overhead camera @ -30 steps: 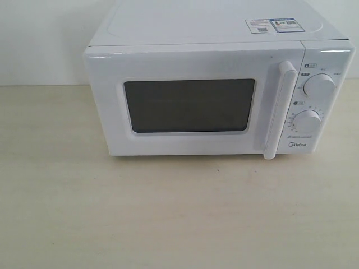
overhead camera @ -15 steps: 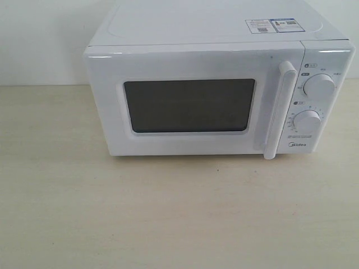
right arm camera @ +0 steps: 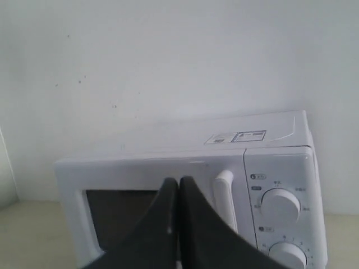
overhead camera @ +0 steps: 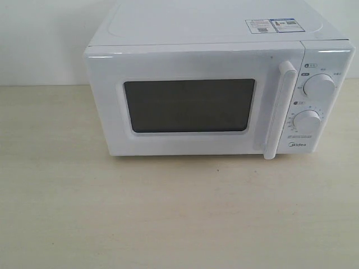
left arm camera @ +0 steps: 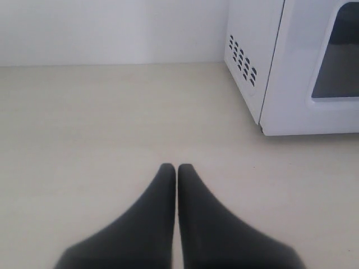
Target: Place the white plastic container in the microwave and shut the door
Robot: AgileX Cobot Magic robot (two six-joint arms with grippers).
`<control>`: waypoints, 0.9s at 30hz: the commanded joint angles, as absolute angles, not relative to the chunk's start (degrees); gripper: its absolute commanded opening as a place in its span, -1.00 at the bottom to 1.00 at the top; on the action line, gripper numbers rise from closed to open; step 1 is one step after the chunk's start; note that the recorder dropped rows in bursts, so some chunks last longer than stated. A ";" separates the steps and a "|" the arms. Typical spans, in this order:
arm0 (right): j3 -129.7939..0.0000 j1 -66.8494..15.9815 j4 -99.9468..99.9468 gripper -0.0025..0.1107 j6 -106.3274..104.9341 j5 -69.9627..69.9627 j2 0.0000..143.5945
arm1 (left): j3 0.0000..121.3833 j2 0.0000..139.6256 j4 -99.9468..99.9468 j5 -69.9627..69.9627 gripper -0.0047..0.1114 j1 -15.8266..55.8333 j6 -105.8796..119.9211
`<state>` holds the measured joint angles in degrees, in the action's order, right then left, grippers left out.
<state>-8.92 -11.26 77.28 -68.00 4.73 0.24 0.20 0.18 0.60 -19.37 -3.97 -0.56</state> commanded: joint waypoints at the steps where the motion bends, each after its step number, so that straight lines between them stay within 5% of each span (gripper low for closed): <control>1: -8.69 -10.93 37.27 -0.96 -28.52 9.93 0.00 | 0.00 0.00 0.66 -19.29 -0.85 -4.12 -0.41; 9: -8.69 -10.93 1.44 -0.96 1.41 17.64 0.00 | 0.00 0.00 0.66 -19.29 -0.85 -4.12 -0.41; 27: 0.00 -10.93 0.98 -0.96 3.10 11.87 0.00 | 0.00 0.00 0.66 -19.29 -0.85 -4.12 -0.41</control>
<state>-0.22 -11.26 1.23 3.06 11.68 0.24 0.20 0.18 0.60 -19.37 -3.97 -0.56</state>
